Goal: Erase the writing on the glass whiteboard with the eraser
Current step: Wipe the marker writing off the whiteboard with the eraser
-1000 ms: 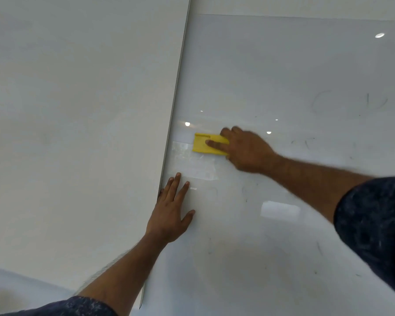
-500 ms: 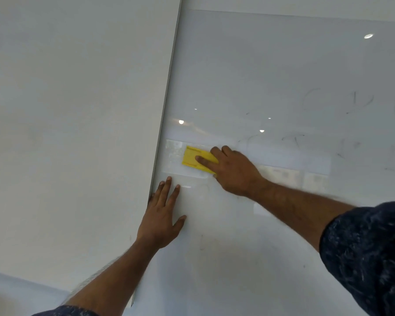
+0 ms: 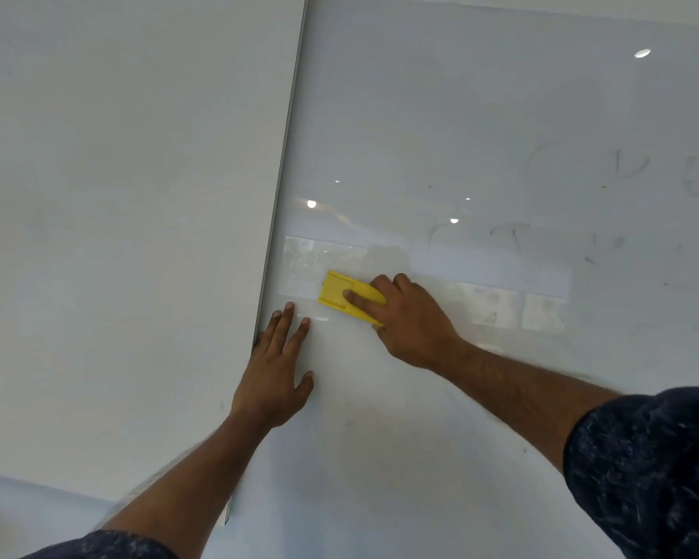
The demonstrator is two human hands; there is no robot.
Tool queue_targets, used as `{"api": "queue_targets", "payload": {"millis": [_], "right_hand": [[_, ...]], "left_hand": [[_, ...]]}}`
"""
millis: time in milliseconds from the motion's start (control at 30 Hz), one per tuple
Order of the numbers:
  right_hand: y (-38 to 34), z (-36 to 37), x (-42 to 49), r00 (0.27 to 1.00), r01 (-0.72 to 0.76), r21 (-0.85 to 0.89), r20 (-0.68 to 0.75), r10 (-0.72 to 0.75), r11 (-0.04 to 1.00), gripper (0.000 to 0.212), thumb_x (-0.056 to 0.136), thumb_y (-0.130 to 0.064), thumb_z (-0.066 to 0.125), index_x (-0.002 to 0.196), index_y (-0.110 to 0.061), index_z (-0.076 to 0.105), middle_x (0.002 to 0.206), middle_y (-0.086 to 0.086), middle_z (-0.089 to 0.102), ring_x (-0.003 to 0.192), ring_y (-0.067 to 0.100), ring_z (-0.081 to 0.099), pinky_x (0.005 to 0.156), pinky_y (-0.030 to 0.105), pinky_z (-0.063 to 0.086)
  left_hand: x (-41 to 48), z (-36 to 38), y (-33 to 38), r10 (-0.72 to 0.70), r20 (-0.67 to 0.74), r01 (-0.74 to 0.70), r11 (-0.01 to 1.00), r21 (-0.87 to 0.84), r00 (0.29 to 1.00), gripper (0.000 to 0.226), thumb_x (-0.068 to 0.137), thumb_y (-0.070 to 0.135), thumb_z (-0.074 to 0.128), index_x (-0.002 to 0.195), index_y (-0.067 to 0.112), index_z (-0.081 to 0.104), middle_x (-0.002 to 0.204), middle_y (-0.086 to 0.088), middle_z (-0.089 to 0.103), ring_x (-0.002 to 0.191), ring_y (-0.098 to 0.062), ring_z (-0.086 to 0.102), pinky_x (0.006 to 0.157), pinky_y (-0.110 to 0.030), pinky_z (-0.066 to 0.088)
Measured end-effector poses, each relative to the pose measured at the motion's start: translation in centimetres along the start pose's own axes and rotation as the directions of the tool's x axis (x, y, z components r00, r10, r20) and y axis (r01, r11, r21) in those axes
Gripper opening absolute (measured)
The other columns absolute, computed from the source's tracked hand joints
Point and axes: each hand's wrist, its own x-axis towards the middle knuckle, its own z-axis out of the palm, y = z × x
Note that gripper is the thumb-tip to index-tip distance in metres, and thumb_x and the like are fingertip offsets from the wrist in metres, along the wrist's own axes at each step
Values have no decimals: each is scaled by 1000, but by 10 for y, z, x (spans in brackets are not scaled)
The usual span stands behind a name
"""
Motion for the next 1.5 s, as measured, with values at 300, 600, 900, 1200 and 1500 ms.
{"api": "queue_targets", "payload": {"millis": [300,600,900,1200,1500], "right_hand": [[30,-18,10,965,-232,32,-122,234,972,66,78,-23,64,141,-32,44,115,13,52,92,35,49,74,43,47],[-17,13,-44,999,-29,35,29,28,999,68,76,-19,67,139,-33,47,112,12,56,87,33,51,73,39,44],[19,-9,-6,951,-257,76,-156,266,963,68,75,-21,64,140,-30,45,113,13,53,90,35,48,75,40,43],[-21,22,-53,996,85,35,-4,-85,996,69,73,-18,66,139,-28,48,113,17,58,88,35,54,76,40,46],[-7,19,-32,980,-130,104,-139,144,986,69,74,-21,64,140,-27,45,110,18,53,87,36,49,73,42,45]], "left_hand": [[-12,2,2,-9,8,8,1000,9,1000,82,92,21,62,159,20,14,167,-4,-10,155,-23,-9,126,-46,8],[-15,3,-3,5,8,-5,1000,18,1000,81,93,23,62,159,21,14,167,-3,-10,155,-23,-9,126,-47,9],[-12,4,-2,4,8,-4,999,36,1000,81,94,25,62,159,21,14,167,-2,-11,155,-23,-8,126,-44,7],[-12,4,-3,12,11,-13,999,35,1000,81,95,28,61,159,23,13,168,-3,-8,155,-22,-9,126,-47,14],[-14,4,-2,-2,9,2,998,60,1000,80,95,29,60,159,23,12,168,-2,-8,155,-21,-9,126,-44,13]]}}
